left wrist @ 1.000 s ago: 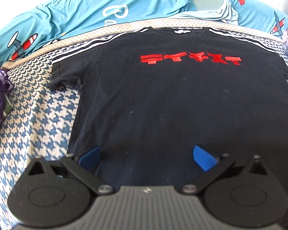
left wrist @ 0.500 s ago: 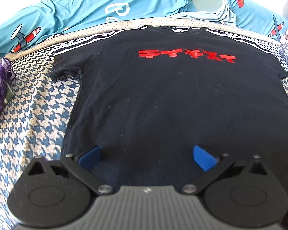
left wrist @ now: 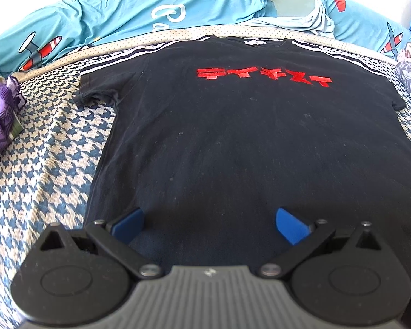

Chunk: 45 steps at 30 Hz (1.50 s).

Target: Fold clothes

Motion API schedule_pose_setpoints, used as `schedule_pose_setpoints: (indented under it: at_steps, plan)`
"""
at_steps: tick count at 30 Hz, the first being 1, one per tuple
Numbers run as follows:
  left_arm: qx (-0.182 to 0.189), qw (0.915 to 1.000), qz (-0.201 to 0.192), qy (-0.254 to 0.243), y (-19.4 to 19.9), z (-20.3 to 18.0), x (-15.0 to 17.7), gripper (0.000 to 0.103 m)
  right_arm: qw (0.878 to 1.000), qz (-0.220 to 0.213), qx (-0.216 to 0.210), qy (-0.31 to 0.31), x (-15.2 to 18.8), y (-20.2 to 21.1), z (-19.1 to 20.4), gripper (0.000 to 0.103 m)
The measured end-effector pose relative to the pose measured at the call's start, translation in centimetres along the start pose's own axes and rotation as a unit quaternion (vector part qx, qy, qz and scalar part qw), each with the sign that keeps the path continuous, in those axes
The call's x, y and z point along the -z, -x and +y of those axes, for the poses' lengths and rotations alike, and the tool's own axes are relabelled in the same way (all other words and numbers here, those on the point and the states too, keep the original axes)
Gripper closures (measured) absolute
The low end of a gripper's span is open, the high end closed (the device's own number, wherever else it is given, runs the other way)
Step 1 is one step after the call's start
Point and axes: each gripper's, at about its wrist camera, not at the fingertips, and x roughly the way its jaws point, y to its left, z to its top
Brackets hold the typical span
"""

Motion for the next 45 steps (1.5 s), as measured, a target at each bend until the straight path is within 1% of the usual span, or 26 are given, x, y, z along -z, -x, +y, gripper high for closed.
schedule_pose_setpoints:
  at_steps: [2,3,8,13,15,17,20,22,23,24,25,28,35,39,42,45]
  plan:
    - [0.0,1.0,0.0,0.001,0.1,0.0,0.1,0.0,1.0,0.017,-0.009,-0.022,0.4,-0.1,-0.3,0.07]
    - [-0.001,1.0,0.0,0.001,0.1,0.0,0.2,0.0,0.999,0.018,-0.022,-0.028,0.6,-0.2,-0.4,0.07]
    - [-0.003,1.0,-0.001,0.004,0.3,-0.1,0.3,0.0,0.995,0.005,-0.071,-0.063,0.9,-0.6,-1.0,0.07]
    - [-0.003,1.0,-0.002,0.005,0.4,-0.2,0.5,0.0,0.99,0.01,-0.086,-0.113,1.0,-1.7,-1.7,0.069]
    - [-0.004,1.0,-0.002,0.005,0.5,-0.2,0.6,0.0,0.991,0.003,-0.083,-0.109,1.2,-2.0,-1.0,0.067]
    - [-0.004,1.0,-0.002,0.004,0.5,-0.2,0.6,0.0,0.991,-0.003,-0.079,-0.105,1.2,-2.2,-0.5,0.068]
    - [-0.005,1.0,-0.003,0.005,0.5,-0.3,0.6,0.0,0.992,-0.01,-0.077,-0.096,1.1,-2.3,-0.2,0.073]
    - [-0.005,1.0,-0.003,0.005,0.5,-0.3,0.6,0.0,0.994,-0.017,-0.075,-0.082,1.1,-2.2,0.1,0.085]
    - [-0.005,1.0,-0.003,0.006,0.6,-0.3,0.6,0.0,0.994,-0.021,-0.073,-0.074,1.1,-2.1,0.3,0.088]
    - [-0.005,1.0,-0.003,0.006,0.6,-0.3,0.6,0.0,0.995,-0.025,-0.071,-0.065,1.1,-2.0,0.5,0.095]
    - [-0.005,1.0,-0.002,0.006,0.6,-0.2,0.7,0.0,0.996,-0.029,-0.069,-0.055,1.2,-1.7,0.8,0.097]
    - [-0.008,1.0,0.003,0.004,0.9,-0.1,1.0,0.0,0.997,-0.039,-0.062,-0.025,1.5,-1.0,1.5,0.098]
    - [-0.014,0.9997,0.015,0.015,2.1,0.9,2.2,0.0,0.999,-0.007,-0.028,0.028,2.4,-0.7,2.9,0.099]
    - [-0.023,0.9994,0.02,0.018,2.6,1.4,2.8,0.0,0.999,0.017,0.015,0.031,2.4,-1.5,3.1,0.099]
    - [-0.026,0.9991,0.023,0.027,2.9,1.7,3.0,0.0,1.0,0.002,0.002,0.028,2.3,-0.6,2.8,0.097]
    - [-0.028,0.9989,0.024,0.03,3.1,2.1,3.2,0.0,0.996,-0.028,-0.06,0.061,2.6,0.8,3.7,0.097]
